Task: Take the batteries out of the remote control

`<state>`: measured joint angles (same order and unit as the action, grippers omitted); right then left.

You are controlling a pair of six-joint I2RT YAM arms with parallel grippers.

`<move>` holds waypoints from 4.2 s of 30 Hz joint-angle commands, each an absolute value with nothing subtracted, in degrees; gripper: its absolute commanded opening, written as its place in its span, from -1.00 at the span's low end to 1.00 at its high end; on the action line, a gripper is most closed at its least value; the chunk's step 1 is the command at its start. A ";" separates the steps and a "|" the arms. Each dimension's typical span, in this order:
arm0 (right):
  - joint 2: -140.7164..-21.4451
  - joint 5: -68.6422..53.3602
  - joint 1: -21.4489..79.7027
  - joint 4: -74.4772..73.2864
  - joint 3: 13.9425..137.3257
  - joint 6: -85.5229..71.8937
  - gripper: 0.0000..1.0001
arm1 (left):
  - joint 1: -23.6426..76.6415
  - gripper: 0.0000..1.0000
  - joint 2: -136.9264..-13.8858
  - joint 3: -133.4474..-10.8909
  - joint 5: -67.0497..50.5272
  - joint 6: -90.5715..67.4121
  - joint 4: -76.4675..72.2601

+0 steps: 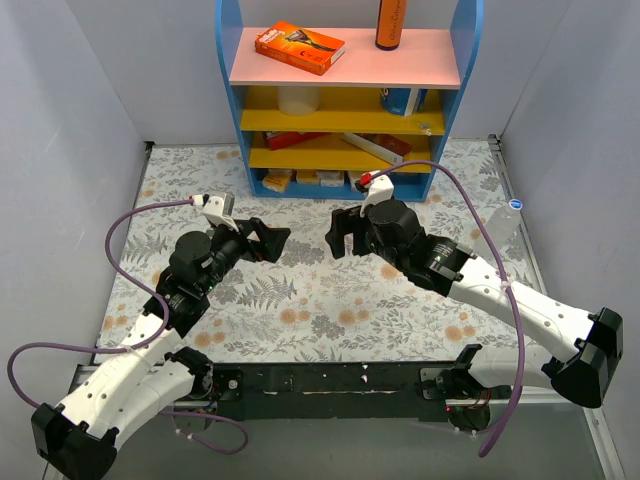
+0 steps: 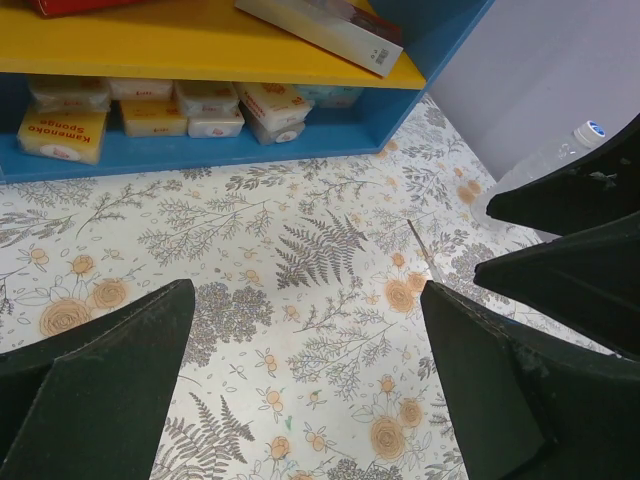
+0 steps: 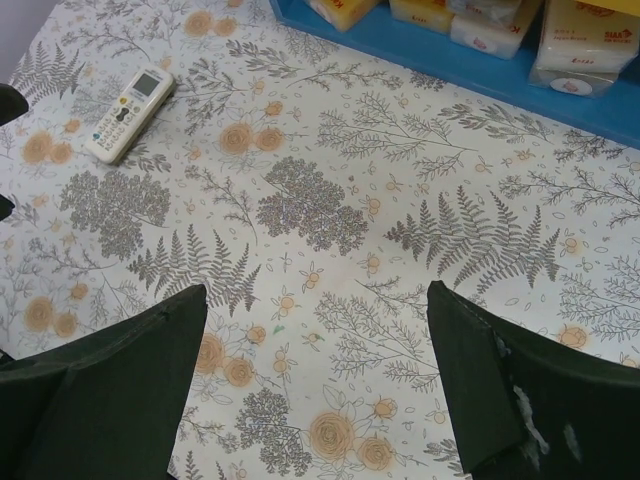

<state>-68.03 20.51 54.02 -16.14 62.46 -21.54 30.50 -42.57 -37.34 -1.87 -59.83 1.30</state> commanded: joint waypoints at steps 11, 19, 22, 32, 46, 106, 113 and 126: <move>-64.25 17.85 54.23 -10.73 60.91 -21.80 0.93 | 30.67 0.96 -47.96 -41.30 12.88 -59.94 6.23; -62.06 15.91 54.14 -8.36 57.67 -18.81 0.91 | 22.72 0.96 -65.64 -52.54 20.76 -60.81 23.01; -61.09 15.47 54.14 -6.86 55.81 -17.41 0.90 | 11.30 0.96 -69.08 -52.56 12.67 -63.19 25.22; -55.99 13.45 54.14 -5.02 50.73 -12.75 0.90 | -2.81 0.96 -80.41 -52.91 6.35 -58.46 25.40; -52.29 14.24 54.05 -2.28 46.84 -9.41 0.92 | -3.08 0.92 -94.39 -60.03 -0.71 -53.61 26.89; -71.54 -22.24 53.61 51.24 33.05 -44.30 0.41 | 21.97 -0.62 -59.33 -24.87 -52.56 -112.15 -45.36; -72.68 -23.29 53.61 52.21 34.36 -44.38 0.39 | 22.33 -0.62 -60.47 -25.14 -52.56 -113.73 -47.90; -72.78 -21.97 53.26 48.78 33.58 -43.24 -0.97 | 22.59 -0.04 -61.00 -24.08 -50.98 -111.71 -44.39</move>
